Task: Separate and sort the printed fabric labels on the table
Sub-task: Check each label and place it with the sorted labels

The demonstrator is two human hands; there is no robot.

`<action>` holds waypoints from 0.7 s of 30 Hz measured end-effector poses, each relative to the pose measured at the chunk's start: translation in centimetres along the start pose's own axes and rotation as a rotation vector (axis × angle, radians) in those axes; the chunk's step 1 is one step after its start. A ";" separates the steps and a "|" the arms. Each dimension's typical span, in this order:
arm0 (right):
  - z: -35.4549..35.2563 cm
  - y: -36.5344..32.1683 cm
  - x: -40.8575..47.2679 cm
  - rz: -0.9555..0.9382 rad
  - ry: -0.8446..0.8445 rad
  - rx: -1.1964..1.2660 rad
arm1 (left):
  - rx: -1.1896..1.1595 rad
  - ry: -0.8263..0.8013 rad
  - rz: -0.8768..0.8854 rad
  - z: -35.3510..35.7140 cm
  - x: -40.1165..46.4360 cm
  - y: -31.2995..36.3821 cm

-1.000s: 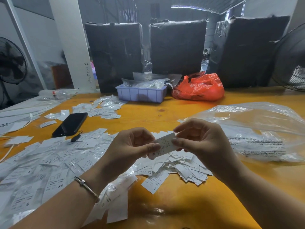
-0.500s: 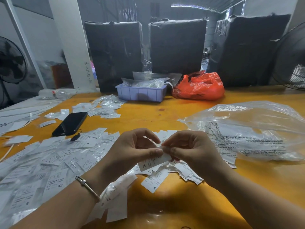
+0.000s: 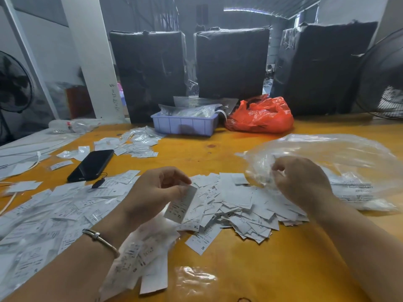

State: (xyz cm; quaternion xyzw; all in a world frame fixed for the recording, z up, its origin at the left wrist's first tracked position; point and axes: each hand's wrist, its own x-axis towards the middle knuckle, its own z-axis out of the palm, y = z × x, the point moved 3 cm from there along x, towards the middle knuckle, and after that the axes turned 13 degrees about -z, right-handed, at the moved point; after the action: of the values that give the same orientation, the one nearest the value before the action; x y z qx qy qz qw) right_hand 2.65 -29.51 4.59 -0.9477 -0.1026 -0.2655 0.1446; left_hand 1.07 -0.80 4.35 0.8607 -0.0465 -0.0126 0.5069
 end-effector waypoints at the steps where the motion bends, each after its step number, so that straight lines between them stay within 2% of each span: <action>1: -0.1 0.7 0.0 0.093 0.005 -0.010 | 0.033 0.049 -0.013 -0.3 0.1 -0.2; 3: -0.2 1.5 -0.2 0.220 -0.030 -0.029 | 0.123 0.149 -0.046 -0.8 0.4 -0.5; 7: 0.4 2.8 -0.3 0.225 -0.256 -0.282 | 0.286 0.243 -0.144 -1.4 0.9 -1.2; 10: 0.7 3.5 -0.2 0.263 -0.313 -0.333 | 0.393 0.277 -0.205 -1.5 1.1 -1.5; 14: 0.9 4.3 0.1 0.249 -0.246 -0.380 | 0.559 0.301 -0.230 -1.5 0.9 -1.3; 21: 0.2 3.9 0.2 0.233 -0.026 -0.292 | 0.567 0.389 -0.101 -1.1 0.6 -0.9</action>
State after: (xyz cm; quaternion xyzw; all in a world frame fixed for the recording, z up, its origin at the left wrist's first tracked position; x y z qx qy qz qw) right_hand 3.98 -33.11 3.70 -0.9675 0.0455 -0.2466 0.0341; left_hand 1.76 0.51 4.11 0.9548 0.0919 0.1401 0.2457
